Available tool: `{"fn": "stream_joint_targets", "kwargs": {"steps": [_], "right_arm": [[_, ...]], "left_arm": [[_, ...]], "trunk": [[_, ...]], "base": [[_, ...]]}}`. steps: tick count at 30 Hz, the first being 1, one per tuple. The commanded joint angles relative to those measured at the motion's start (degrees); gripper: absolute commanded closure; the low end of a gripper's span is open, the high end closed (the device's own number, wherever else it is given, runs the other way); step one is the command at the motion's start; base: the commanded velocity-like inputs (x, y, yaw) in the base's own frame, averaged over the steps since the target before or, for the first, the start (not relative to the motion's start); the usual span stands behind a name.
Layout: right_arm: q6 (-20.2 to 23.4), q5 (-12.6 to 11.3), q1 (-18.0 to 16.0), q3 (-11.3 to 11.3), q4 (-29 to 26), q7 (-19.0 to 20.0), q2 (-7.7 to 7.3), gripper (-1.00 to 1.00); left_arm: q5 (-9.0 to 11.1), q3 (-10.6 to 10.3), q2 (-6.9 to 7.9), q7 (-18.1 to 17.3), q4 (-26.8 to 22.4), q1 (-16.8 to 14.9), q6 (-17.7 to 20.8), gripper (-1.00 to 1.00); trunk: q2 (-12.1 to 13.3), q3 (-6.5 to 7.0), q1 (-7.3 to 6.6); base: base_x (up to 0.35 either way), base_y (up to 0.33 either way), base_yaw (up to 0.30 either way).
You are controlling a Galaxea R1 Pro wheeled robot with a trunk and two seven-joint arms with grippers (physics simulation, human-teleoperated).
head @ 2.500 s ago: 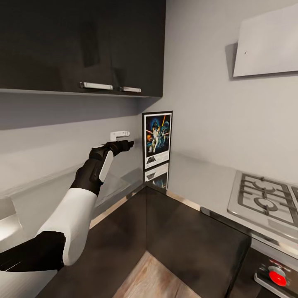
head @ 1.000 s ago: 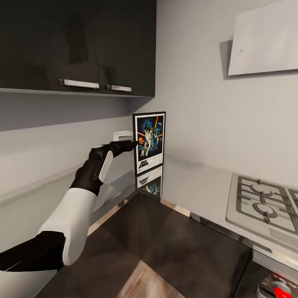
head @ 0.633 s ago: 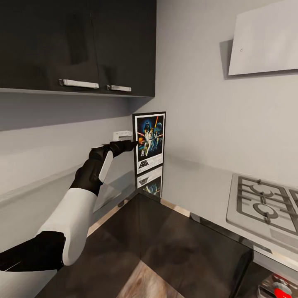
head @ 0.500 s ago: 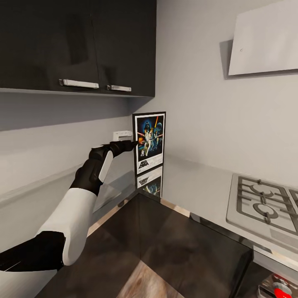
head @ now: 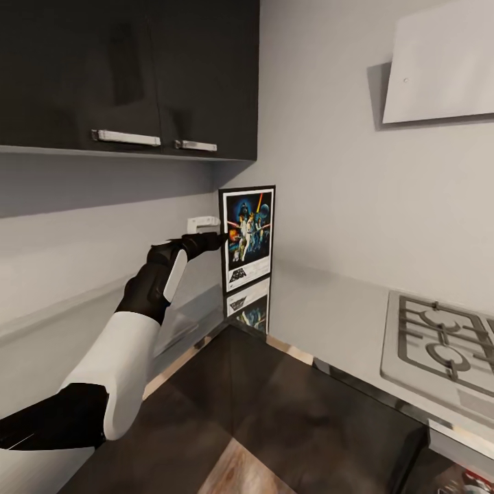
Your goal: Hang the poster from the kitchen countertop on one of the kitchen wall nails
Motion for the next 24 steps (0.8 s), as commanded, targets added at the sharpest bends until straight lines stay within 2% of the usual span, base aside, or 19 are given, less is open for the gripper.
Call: {"fn": "stream_joint_targets", "kwargs": {"steps": [1,12,24], "right_arm": [[0.0,0.1,0.0,0.1,-0.1,-0.3,0.0,-1.0],[0.0,0.1,0.0,0.1,-0.1,-0.3,-0.02,-1.0],[-0.1,0.1,0.0,0.1,-0.1,-0.2,0.0,-1.0]], "left_arm": [[0.4,0.0,-0.02,0.0,-0.1,0.0,0.3,-1.0],[0.4,0.1,-0.01,0.0,-0.3,0.0,0.4,-1.0],[0.4,0.0,-0.01,0.0,-0.3,0.0,0.4,-1.0]], "trunk": [[0.0,-0.05,0.01],[0.0,-0.05,0.01],[0.0,-0.05,0.01]], "base": [[0.077,0.0,0.0],[0.15,0.0,0.0],[0.03,0.0,-0.052]]}}
